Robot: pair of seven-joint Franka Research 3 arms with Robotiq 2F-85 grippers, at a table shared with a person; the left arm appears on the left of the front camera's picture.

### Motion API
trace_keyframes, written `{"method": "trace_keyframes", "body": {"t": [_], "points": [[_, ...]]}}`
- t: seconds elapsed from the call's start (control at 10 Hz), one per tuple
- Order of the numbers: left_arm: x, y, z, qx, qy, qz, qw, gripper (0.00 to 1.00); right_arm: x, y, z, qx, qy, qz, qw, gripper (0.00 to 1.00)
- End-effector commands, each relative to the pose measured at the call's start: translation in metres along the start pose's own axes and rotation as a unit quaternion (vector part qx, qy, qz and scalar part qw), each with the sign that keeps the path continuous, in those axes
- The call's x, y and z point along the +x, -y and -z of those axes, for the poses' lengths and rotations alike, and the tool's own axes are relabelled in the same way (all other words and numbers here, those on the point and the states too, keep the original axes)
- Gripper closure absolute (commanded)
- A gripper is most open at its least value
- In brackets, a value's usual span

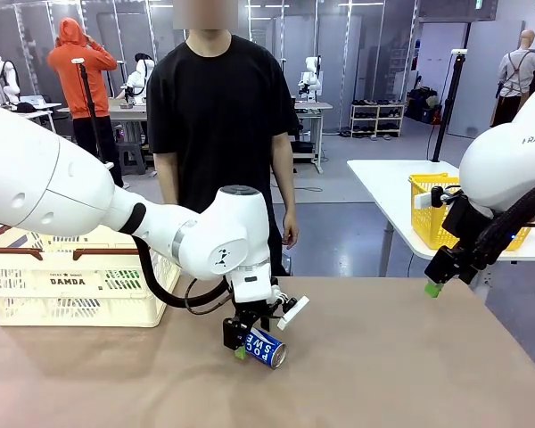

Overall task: Place the drinks into the Shopping basket.
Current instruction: Pick up one drink and place it into the Shopping basket.

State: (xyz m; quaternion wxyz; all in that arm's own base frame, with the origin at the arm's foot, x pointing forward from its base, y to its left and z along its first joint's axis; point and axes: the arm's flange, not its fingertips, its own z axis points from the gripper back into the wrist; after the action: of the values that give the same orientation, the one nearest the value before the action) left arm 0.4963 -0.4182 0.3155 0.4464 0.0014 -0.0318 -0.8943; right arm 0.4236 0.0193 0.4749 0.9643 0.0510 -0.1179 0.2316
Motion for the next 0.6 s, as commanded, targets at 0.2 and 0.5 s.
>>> {"method": "trace_keyframes", "body": {"t": [0.2, 0.5], "points": [[-0.0022, 0.0006, 0.0067, 0.014, -0.002, -0.01, 1.0, 0.0, 0.0002, 0.0016, -0.0017, 0.001, -0.002, -0.005, 1.0, 0.03], [-0.0013, 0.0005, 0.0076, 0.012, 0.008, -0.004, 1.0, 0.35, 0.0002, 0.0016, -0.0017, 0.001, -0.002, -0.005, 1.0, 0.03]]}}
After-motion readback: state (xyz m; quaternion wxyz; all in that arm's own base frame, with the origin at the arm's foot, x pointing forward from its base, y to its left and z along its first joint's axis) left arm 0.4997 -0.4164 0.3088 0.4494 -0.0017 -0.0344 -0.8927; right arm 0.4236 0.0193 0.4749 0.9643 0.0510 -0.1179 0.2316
